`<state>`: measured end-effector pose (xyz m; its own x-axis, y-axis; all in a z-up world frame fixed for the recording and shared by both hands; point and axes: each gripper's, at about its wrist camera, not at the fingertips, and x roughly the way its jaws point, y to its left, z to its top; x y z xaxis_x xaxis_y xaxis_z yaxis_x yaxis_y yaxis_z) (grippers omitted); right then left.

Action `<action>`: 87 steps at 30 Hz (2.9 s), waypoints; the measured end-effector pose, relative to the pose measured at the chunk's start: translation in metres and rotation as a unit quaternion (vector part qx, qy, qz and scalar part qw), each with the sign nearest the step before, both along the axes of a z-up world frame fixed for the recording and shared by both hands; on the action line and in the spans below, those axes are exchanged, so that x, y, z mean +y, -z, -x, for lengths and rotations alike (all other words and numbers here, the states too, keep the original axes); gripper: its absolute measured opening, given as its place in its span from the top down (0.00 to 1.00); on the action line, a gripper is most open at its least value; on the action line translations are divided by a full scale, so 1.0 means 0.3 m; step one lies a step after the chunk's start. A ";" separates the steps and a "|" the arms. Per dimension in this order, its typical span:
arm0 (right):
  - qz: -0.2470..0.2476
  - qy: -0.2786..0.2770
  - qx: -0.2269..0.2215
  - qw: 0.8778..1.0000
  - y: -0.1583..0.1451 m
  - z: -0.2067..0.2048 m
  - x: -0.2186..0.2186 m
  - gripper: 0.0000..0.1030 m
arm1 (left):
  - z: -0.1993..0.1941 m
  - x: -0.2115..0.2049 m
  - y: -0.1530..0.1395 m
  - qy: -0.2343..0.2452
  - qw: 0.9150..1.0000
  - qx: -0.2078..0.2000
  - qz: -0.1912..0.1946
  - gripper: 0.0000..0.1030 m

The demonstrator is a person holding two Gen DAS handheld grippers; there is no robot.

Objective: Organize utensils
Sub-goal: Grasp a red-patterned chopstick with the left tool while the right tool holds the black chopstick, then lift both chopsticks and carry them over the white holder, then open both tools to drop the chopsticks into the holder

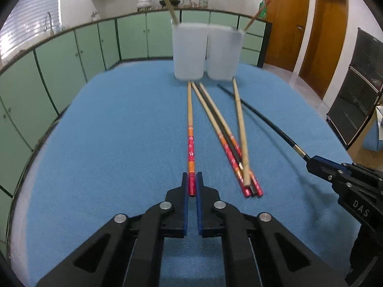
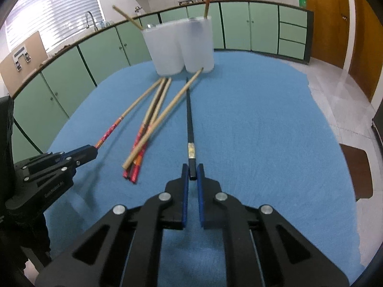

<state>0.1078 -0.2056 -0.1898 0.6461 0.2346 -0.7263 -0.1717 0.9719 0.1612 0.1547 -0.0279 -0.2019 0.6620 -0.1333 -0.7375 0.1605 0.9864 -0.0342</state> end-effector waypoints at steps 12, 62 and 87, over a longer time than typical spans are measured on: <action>-0.021 0.011 -0.069 0.997 -0.263 -0.009 -0.052 0.94 | 0.043 0.046 -0.293 -0.003 0.995 -0.093 0.023 0.94; 0.010 0.004 -0.230 0.973 -0.909 -0.761 -0.054 0.94 | -0.648 -0.066 -0.829 0.010 0.952 -0.301 0.062 0.94; -0.019 0.058 -0.191 0.980 -0.696 -0.496 -0.171 0.25 | -0.456 0.021 -0.659 0.002 0.976 -0.215 0.038 0.37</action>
